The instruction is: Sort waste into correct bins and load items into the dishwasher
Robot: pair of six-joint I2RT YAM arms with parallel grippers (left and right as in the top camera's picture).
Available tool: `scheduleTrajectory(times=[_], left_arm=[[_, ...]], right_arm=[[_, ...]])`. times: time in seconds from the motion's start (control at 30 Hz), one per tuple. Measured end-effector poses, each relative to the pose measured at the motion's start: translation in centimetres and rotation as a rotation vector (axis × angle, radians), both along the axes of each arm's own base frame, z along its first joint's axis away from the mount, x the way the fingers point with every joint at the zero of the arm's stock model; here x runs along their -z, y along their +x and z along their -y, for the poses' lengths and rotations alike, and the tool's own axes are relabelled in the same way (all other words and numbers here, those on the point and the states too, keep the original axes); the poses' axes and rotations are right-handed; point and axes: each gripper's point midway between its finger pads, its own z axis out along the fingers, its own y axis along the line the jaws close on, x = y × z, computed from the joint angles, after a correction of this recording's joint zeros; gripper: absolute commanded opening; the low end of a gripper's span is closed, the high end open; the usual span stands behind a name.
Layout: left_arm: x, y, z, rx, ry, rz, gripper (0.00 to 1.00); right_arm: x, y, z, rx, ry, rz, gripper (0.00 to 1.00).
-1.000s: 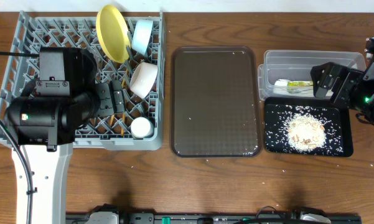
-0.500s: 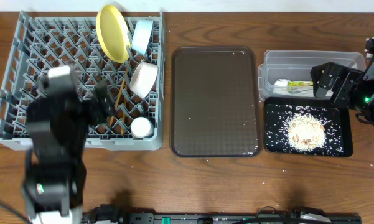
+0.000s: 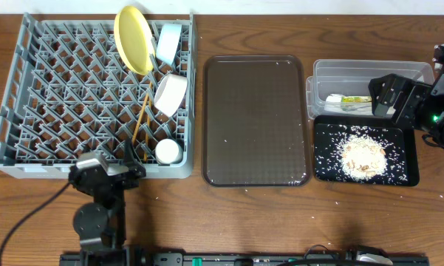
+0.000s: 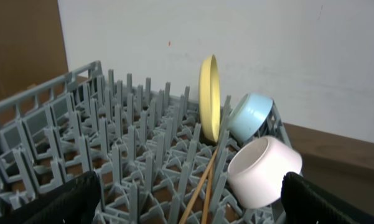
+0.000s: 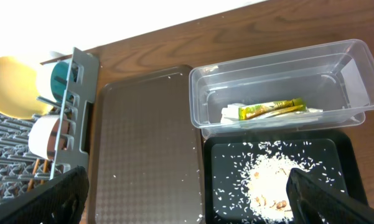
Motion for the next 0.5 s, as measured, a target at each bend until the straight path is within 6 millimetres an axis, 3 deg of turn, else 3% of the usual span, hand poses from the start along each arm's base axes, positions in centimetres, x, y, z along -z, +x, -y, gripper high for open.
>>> scheduleTrajectory(times=[0.17, 0.5], left_arm=[[2.5, -0.3, 0.0, 0.000, 0.003, 0.022, 0.93], [5.5, -0.3, 0.1, 0.002, -0.003, -0.025, 0.93]], right_arm=[[0.0, 0.0, 0.0, 0.000, 0.000, 0.000, 0.99], [0.0, 0.0, 0.0, 0.000, 0.000, 0.000, 0.99]])
